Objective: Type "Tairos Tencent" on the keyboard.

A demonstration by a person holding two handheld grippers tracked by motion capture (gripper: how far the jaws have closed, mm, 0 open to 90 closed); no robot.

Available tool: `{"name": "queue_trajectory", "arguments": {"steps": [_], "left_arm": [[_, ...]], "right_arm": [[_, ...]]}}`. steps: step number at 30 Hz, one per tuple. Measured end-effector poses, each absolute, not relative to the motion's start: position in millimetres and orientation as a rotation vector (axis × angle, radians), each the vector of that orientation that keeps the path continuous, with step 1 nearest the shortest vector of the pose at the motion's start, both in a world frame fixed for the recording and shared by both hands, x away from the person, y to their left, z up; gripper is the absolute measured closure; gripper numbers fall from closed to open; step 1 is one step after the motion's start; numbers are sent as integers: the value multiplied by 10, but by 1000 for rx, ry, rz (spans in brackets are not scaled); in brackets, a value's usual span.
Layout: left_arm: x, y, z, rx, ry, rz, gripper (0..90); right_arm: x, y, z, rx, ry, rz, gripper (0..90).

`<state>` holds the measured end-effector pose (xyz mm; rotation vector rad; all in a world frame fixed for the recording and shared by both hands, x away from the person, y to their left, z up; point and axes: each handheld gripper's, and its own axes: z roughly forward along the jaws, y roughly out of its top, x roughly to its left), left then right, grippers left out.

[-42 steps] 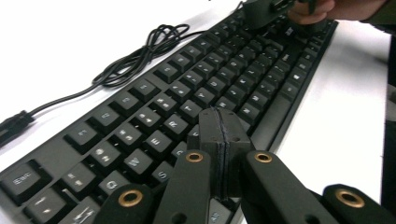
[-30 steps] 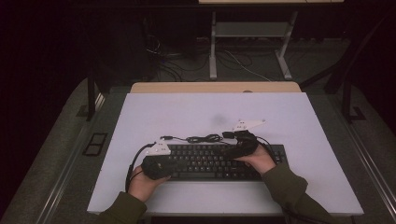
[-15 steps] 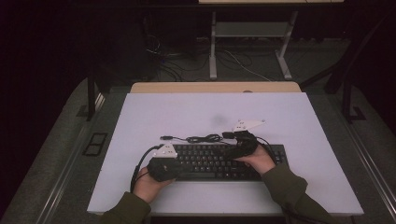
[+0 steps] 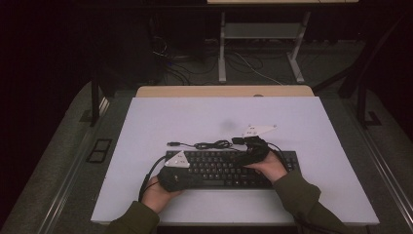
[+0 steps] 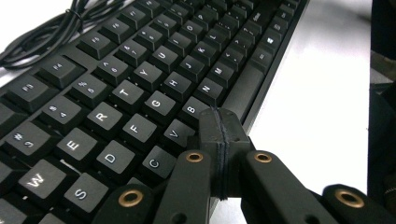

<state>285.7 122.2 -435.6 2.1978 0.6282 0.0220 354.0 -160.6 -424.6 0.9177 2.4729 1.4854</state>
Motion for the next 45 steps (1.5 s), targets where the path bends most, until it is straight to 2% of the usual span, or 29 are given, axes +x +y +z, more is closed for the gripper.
{"name": "queue_trajectory", "arguments": {"steps": [18, 22, 29, 32, 35, 45], "left_arm": [[2874, 1282, -4292, 2131, 649, 45, 890], [2891, 1310, -4256, 2109, 663, 79, 786], [2950, 1333, -4250, 2076, 709, 117, 434], [2969, 1330, -4257, 2080, 719, 149, 310], [2976, 1330, -4250, 2074, 730, 171, 248], [3002, 1358, -4251, 2060, 736, 188, 204]], "right_arm": [[3542, -1605, -4247, 912, 2468, 1490, 176], [3534, -1601, -4240, 920, 2472, 1496, 176], [3545, -1603, -4255, 919, 2474, 1495, 176], [3541, -1605, -4249, 920, 2472, 1497, 176], [3533, -1603, -4253, 918, 2475, 1493, 176], [3534, -1655, -4266, 930, 2477, 1491, 176]]}}
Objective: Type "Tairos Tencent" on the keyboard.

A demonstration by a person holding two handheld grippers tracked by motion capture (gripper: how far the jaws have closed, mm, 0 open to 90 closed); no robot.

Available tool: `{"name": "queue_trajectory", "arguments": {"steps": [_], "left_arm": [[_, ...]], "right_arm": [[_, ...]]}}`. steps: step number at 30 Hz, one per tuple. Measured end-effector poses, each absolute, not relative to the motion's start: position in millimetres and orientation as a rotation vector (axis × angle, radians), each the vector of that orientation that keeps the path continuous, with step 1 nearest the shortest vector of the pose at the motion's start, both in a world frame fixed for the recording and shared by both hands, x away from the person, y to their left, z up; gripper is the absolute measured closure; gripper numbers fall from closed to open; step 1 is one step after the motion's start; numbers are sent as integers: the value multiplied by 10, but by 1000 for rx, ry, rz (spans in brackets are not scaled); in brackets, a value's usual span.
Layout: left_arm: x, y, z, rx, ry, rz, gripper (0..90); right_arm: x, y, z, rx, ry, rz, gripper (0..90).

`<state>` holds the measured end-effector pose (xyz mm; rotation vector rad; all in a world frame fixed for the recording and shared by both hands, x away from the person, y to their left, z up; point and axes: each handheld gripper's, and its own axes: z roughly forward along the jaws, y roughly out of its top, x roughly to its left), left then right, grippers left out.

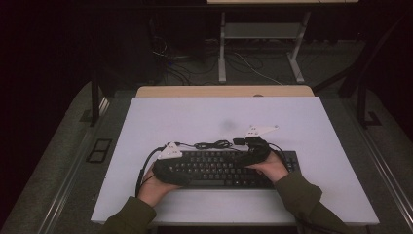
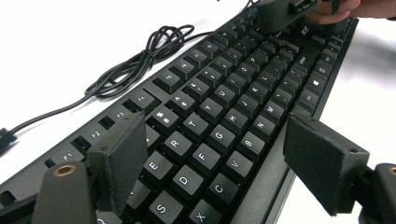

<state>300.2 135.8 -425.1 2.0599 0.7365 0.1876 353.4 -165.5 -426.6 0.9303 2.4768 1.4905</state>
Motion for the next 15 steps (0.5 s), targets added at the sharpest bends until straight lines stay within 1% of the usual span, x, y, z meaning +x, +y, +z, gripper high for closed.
{"name": "queue_trajectory", "arguments": {"steps": [15], "left_arm": [[3005, 1377, -4251, 2052, 741, 193, 189]], "right_arm": [[3487, -1782, -4224, 943, 2476, 1511, 177]]}}
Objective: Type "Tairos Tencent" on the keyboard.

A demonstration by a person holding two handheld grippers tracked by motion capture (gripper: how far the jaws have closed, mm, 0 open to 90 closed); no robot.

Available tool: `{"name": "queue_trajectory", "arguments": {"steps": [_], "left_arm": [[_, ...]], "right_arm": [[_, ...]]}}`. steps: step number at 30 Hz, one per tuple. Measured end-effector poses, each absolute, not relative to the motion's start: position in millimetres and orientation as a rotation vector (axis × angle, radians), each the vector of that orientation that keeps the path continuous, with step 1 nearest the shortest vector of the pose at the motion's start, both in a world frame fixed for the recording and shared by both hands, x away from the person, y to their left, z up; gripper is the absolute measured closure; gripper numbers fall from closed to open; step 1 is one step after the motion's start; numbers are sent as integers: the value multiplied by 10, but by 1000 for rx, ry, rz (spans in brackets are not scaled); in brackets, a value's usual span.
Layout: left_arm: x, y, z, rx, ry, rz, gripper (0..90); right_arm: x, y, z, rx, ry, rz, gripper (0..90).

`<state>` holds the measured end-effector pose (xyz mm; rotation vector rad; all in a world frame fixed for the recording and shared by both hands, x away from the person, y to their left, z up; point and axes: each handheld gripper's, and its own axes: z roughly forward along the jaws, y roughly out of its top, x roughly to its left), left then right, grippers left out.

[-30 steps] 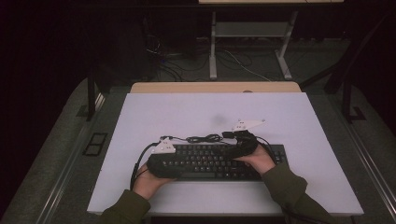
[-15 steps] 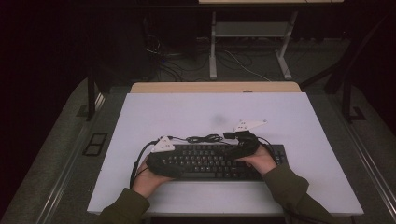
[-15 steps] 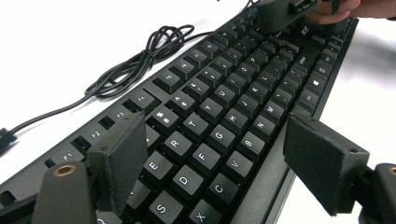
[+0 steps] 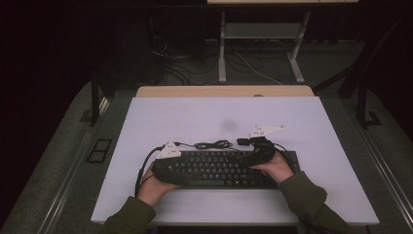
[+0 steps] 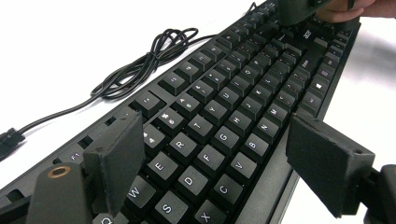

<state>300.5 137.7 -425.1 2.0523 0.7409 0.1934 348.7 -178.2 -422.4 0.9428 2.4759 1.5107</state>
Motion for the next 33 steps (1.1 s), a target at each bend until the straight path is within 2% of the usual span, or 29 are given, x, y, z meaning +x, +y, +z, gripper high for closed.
{"name": "queue_trajectory", "arguments": {"steps": [9, 24, 33], "left_arm": [[3018, 1395, -4257, 2048, 747, 196, 182], [3029, 1383, -4262, 2045, 753, 196, 163], [3036, 1363, -4268, 2043, 755, 194, 163]], "right_arm": [[3449, -1837, -4227, 942, 2503, 1515, 198], [3273, -1997, -4172, 885, 2537, 1492, 680], [3203, -2086, -4186, 845, 2583, 1463, 870]]}}
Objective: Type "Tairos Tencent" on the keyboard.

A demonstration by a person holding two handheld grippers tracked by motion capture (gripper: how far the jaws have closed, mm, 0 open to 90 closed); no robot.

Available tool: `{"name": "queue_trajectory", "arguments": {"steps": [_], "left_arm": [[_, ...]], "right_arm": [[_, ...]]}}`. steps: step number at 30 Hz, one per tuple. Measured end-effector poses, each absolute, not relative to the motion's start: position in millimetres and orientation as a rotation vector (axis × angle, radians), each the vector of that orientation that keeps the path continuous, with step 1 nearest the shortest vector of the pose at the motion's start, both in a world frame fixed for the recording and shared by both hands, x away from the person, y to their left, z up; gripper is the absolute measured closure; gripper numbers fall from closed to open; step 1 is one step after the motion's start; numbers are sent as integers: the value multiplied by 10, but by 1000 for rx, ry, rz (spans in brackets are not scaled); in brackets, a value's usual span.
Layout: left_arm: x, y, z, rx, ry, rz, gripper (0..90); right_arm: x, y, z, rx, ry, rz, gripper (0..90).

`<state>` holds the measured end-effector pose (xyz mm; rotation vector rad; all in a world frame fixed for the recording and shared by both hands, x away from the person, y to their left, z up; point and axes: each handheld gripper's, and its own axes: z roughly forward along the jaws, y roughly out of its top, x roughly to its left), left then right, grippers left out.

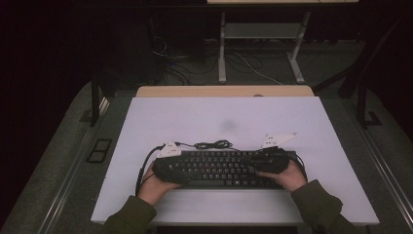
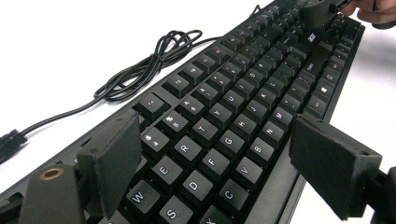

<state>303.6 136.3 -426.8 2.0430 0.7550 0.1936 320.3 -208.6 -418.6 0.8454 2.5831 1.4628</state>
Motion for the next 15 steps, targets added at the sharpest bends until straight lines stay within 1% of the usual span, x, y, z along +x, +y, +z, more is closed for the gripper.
{"name": "queue_trajectory", "arguments": {"steps": [2, 15], "left_arm": [[3039, 1360, -4267, 2047, 750, 195, 163], [3042, 1346, -4264, 2051, 747, 199, 162]], "right_arm": [[3186, -2100, -4190, 842, 2592, 1454, 891], [3099, -2209, -4245, 835, 2626, 1389, 893]]}}
